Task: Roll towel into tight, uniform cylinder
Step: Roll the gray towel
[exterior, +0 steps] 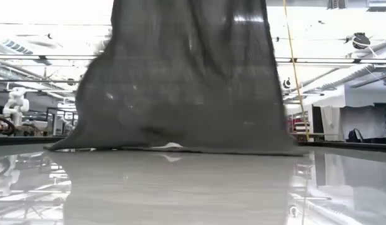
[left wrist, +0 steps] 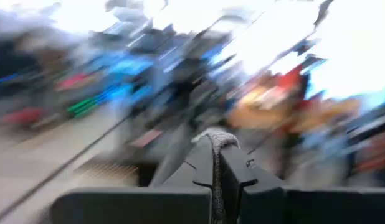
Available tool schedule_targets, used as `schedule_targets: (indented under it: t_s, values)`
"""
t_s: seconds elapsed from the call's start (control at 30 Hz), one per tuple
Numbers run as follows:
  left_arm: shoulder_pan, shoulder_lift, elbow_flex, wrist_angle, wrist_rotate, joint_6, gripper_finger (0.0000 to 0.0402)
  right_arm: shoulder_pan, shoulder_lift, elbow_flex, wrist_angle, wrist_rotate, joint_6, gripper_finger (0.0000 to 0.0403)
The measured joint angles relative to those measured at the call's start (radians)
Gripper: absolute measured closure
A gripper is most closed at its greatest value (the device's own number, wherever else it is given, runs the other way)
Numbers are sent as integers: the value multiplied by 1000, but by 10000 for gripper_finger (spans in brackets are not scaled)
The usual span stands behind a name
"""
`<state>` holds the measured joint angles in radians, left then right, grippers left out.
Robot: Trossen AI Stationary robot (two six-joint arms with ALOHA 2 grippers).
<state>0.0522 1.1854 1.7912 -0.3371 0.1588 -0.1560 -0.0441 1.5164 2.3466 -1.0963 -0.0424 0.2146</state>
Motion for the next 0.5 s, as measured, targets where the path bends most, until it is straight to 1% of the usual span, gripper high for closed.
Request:
schedule_targets:
  t_s: [0.1, 0.17, 0.33, 0.43, 0.5]
  values:
    - [-31, 6, 0, 201, 103, -79, 400, 9, -21, 0, 135, -196, 105, 403]
    - [-57, 11, 0, 304, 134, -109, 400, 39, -31, 1, 211, -260, 165, 403]
    - [-120, 32, 0, 476, 156, -127, 400, 146, -48, 1, 403, -278, 255, 403]
    - [-146, 53, 1, 601, 154, -128, 400, 199, -53, 1, 497, -252, 312, 403]
    - [-160, 66, 1, 674, 154, -128, 400, 230, -54, 1, 531, -247, 339, 403]
